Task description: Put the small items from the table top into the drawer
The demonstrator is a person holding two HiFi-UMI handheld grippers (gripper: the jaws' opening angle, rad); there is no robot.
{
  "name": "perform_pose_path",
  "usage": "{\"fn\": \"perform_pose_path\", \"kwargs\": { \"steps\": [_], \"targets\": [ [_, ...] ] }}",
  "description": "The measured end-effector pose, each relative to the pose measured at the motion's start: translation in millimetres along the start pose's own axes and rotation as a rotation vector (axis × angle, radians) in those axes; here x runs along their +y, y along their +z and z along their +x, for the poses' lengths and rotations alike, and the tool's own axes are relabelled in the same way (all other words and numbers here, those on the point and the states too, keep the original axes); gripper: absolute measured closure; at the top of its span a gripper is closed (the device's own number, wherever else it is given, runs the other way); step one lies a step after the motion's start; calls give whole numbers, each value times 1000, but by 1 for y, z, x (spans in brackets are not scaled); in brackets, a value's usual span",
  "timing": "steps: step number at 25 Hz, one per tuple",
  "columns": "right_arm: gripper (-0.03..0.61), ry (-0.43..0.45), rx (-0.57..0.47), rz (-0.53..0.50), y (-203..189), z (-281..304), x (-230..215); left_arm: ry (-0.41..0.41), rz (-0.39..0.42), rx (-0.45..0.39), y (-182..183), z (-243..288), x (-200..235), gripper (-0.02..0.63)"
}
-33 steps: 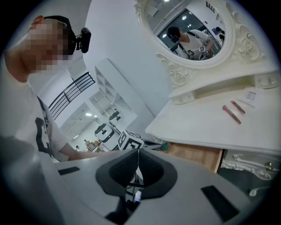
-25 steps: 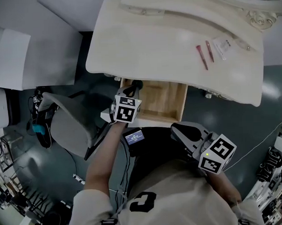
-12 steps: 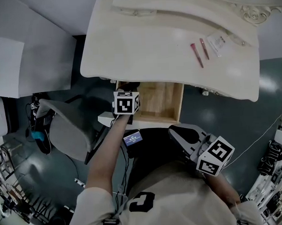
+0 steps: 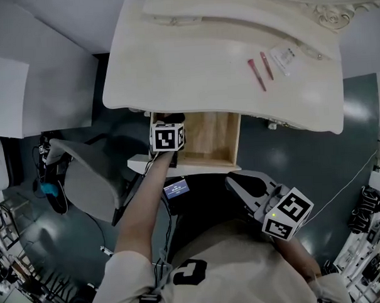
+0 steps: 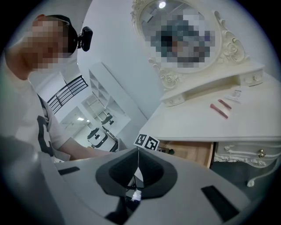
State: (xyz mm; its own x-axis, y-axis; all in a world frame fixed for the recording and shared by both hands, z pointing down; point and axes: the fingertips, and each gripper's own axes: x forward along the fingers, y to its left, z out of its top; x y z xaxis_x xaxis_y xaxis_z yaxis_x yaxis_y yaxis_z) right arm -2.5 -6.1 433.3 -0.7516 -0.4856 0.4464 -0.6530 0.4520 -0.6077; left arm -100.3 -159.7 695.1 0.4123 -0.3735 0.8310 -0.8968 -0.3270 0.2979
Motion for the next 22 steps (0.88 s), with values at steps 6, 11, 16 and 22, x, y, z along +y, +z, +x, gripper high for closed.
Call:
{"fn": "perform_pose_path", "kwargs": {
  "steps": [6, 11, 16, 22],
  "targets": [
    [551, -3, -19, -15, 1, -7, 1, -38, 28, 6, 3, -6, -12, 436],
    [551, 6, -37, -54, 7, -11, 7, -62, 84, 9, 5, -25, -20, 434],
    [551, 13, -61, -72, 11, -25, 10, -88, 80, -54, 18, -63, -32, 436],
    [551, 23, -85, -88, 12, -41, 11, -108, 78, -144, 28, -109, -55, 436]
  ]
}}
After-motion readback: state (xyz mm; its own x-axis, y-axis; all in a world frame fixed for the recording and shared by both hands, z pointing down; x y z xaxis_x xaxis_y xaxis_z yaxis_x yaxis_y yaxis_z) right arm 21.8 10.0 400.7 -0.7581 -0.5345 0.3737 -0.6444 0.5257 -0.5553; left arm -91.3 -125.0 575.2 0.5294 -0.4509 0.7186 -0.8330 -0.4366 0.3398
